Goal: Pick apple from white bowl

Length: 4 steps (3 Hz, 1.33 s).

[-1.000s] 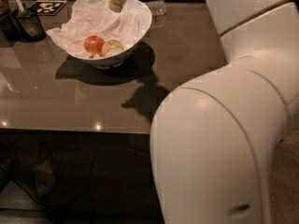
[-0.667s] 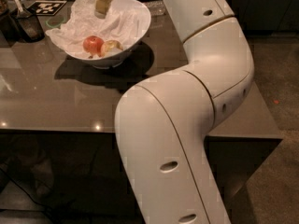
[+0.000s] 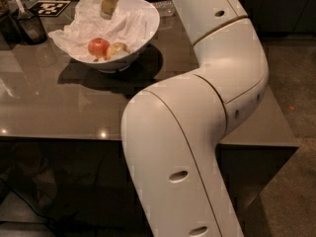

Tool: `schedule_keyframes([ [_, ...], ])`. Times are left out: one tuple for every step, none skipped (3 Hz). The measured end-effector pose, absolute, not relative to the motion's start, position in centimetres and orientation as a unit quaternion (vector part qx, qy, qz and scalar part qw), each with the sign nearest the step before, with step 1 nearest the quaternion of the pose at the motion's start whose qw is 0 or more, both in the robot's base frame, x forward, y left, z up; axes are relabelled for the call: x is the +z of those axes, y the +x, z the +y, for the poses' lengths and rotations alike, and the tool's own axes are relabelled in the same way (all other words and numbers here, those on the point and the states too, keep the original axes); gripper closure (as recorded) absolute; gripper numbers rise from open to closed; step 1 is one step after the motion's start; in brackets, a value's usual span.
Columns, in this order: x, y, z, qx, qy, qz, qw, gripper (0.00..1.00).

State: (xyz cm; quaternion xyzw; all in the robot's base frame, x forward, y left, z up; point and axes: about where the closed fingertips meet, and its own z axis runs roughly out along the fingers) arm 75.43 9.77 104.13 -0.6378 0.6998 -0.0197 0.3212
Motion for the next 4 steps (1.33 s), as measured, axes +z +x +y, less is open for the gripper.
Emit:
schedule_keyframes([
  [104.1,75.4,9.8,-0.02,-0.638,0.7,0.321,0.04],
  [103.7,75.9,10.2,-0.024,-0.64,0.697,0.322,0.0],
  [103.1,76.1,10.4,-0.025,-0.643,0.697,0.316,0.0],
  [101.8,76.2,10.6,-0.024,-0.648,0.699,0.303,0.0],
])
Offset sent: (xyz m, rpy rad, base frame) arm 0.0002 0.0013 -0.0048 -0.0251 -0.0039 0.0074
